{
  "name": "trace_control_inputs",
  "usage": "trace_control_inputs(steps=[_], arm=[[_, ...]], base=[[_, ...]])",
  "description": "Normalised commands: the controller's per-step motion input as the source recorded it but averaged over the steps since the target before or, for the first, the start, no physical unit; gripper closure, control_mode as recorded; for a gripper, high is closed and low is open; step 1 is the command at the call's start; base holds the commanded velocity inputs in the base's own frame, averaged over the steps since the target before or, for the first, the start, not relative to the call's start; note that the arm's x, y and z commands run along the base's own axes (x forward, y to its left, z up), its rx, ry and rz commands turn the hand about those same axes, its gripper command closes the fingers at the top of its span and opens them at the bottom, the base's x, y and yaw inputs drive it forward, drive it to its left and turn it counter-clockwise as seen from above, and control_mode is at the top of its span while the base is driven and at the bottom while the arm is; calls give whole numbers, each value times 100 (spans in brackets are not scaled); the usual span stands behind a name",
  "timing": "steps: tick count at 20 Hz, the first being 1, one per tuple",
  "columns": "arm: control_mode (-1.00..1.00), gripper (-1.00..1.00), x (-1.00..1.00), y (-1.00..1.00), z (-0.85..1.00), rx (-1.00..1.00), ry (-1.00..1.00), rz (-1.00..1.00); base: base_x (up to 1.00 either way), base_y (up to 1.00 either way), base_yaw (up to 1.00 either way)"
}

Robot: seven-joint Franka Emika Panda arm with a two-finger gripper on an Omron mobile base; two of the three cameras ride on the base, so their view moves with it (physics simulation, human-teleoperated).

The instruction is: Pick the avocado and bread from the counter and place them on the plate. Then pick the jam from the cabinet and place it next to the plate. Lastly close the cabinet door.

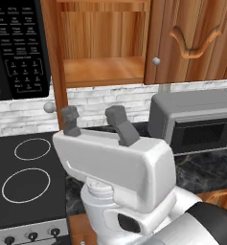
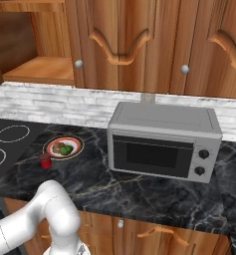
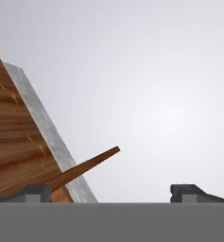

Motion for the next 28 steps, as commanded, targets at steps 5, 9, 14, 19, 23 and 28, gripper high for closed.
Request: trace_control_inputs(steps=[5, 9, 14, 19, 23, 28], arm=[[-100, -100, 0, 2, -13, -7, 0, -21], [-100, -100, 0, 6, -11, -7, 0, -20], [-100, -100, 0, 20, -10, -9, -1, -16], [-100, -100, 2, 18, -13, -5, -4, -13], [-100, -100, 3, 4, 0, 0, 0, -10], [-100, -100, 21, 5, 0, 0, 0, -4]], base=[[0, 0, 0], [0, 0, 0], [0, 0, 0], [0, 0, 0], [0, 0, 0], [0, 0, 0]])
